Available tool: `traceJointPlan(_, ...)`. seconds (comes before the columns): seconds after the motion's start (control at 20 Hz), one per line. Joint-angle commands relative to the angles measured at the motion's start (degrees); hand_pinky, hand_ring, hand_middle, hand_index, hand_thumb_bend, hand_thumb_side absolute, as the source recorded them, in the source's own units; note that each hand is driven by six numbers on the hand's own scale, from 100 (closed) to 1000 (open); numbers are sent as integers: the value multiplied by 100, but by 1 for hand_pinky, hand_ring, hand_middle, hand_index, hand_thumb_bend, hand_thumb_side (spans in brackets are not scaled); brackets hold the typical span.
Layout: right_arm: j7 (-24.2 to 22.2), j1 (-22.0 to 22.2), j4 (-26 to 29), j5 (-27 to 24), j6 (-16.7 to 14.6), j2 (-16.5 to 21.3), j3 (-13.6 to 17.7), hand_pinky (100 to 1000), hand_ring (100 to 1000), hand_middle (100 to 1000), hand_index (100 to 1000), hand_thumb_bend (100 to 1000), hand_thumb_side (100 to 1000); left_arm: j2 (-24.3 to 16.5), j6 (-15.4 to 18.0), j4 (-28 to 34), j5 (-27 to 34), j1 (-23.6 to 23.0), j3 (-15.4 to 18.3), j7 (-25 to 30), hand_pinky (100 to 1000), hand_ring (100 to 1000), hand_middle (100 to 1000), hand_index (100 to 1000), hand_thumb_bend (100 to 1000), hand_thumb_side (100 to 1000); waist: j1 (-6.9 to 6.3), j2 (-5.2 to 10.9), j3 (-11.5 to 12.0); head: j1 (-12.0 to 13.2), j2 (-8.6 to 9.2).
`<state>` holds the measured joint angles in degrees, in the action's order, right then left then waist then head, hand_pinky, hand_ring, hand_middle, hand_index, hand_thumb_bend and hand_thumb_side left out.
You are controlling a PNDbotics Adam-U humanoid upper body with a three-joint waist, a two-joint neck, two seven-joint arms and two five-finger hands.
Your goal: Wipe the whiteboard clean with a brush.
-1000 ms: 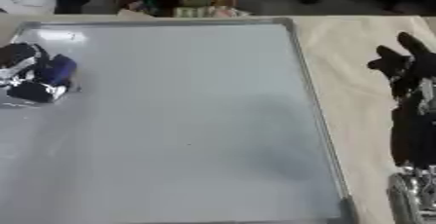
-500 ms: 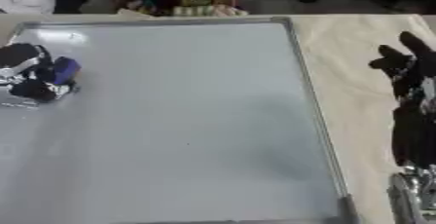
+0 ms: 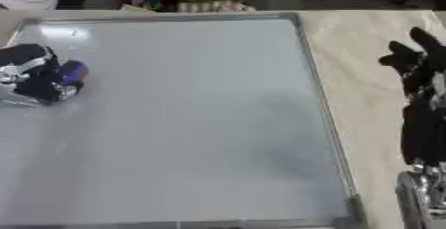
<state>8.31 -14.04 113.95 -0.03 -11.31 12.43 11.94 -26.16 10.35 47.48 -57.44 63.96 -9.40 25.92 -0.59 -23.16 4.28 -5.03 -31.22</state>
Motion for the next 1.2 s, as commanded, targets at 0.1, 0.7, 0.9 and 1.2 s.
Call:
traceJointPlan(0.1,24,-19,64,40,12,66,16,907,878,559,899,131,1000,13,18,19,-3,-2,-71,75,473,555,371,541,270,672,0,131,-13,0,-20)
traceJointPlan(0.7,49,-6,64,42,29,60,30,908,878,558,899,131,1000,30,3,3,-75,-1,-71,21,480,573,445,566,258,692,-3,127,-7,-10,-27)
traceJointPlan(0.9,53,-2,64,45,35,59,32,908,878,558,899,131,1000,21,2,13,-52,10,-64,-8,473,566,433,564,196,659,0,136,-5,-6,-16)
traceJointPlan(1.2,61,2,64,50,43,57,36,908,879,558,899,135,1000,25,-13,-9,-45,1,-64,-46,467,559,421,562,141,636,11,140,-8,-4,-4)
